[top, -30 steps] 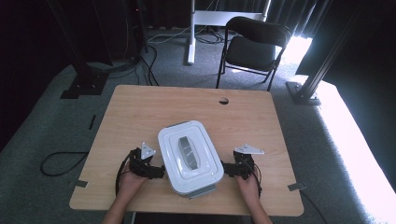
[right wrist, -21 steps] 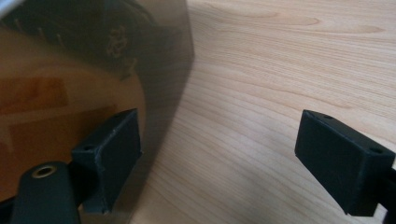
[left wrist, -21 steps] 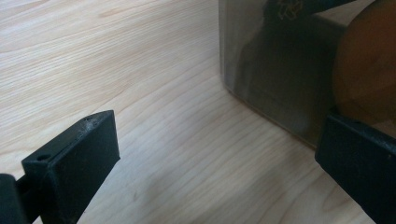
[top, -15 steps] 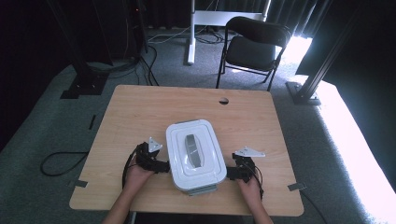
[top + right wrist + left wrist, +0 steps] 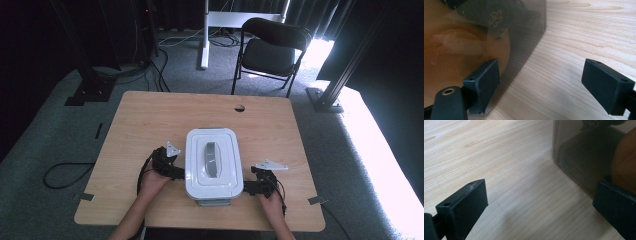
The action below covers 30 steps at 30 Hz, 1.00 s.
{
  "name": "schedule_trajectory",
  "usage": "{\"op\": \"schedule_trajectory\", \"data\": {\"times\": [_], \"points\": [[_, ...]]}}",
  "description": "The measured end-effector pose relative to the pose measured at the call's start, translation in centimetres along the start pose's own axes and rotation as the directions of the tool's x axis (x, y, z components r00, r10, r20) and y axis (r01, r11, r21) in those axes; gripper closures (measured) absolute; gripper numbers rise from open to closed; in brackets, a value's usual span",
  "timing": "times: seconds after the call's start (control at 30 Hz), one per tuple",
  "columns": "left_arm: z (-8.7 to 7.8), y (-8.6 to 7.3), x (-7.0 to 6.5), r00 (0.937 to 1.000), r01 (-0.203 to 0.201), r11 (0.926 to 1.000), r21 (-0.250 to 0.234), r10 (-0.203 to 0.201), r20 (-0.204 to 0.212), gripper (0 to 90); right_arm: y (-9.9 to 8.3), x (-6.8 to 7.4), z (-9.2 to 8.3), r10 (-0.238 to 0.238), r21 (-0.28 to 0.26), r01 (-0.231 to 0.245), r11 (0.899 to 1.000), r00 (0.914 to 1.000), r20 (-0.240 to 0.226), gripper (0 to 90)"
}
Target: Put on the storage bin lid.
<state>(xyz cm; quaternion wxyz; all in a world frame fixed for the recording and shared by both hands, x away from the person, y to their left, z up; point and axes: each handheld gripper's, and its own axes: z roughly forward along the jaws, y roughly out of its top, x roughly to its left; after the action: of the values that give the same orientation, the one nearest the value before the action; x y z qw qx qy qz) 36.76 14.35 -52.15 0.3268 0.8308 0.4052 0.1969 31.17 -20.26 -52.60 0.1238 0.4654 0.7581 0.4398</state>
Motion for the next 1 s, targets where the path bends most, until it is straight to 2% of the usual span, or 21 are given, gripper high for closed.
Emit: {"op": "schedule_trajectory", "data": {"times": [0.13, 0.23, 0.3, 0.5, 0.77, 1.0], "points": [[0.3, 0.2, 0.2, 1.0000, 0.001, 1.0000, 0.003, -0.001, 0.007, 0.1, -0.1, -0.1, 0.0, 0.006, 0.001, -0.006, 1.000, 1.0000, -0.007, 14.4], [0.3, 0.0, 0.5, 0.9995, 0.019, 0.9998, -0.010, -0.018, 0.024, 0.1, 0.0, -0.1, 0.0, -0.006, 0.005, 0.006, 1.000, 1.0000, 0.001, 13.4], [0.2, -0.3, 0.7, 0.9999, 0.015, 0.9999, -0.007, -0.015, 0.006, 0.1, 0.0, -0.2, 0.0, -0.028, 0.011, 0.028, 1.000, 0.9994, 0.018, 13.4], [-0.5, -1.1, 1.4, 0.9991, 0.041, 0.9987, -0.030, -0.041, 0.008, 0.1, 0.0, -0.9, -0.5, -0.021, 0.011, 0.021, 1.000, 0.9995, 0.025, 13.4], [-1.5, -2.1, 1.7, 0.9987, 0.050, 0.9972, -0.055, -0.050, 0.012, 0.1, 0.2, -1.8, -1.6, -0.007, -0.028, 0.008, 1.000, 0.9993, 0.036, 13.6], [-2.9, -3.1, 2.2, 0.9980, 0.060, 0.9949, -0.081, -0.059, 0.021, 0.1, 0.1, -2.4, -2.7, -0.023, -0.054, 0.025, 0.998, 0.9990, 0.039, 13.6]]}}
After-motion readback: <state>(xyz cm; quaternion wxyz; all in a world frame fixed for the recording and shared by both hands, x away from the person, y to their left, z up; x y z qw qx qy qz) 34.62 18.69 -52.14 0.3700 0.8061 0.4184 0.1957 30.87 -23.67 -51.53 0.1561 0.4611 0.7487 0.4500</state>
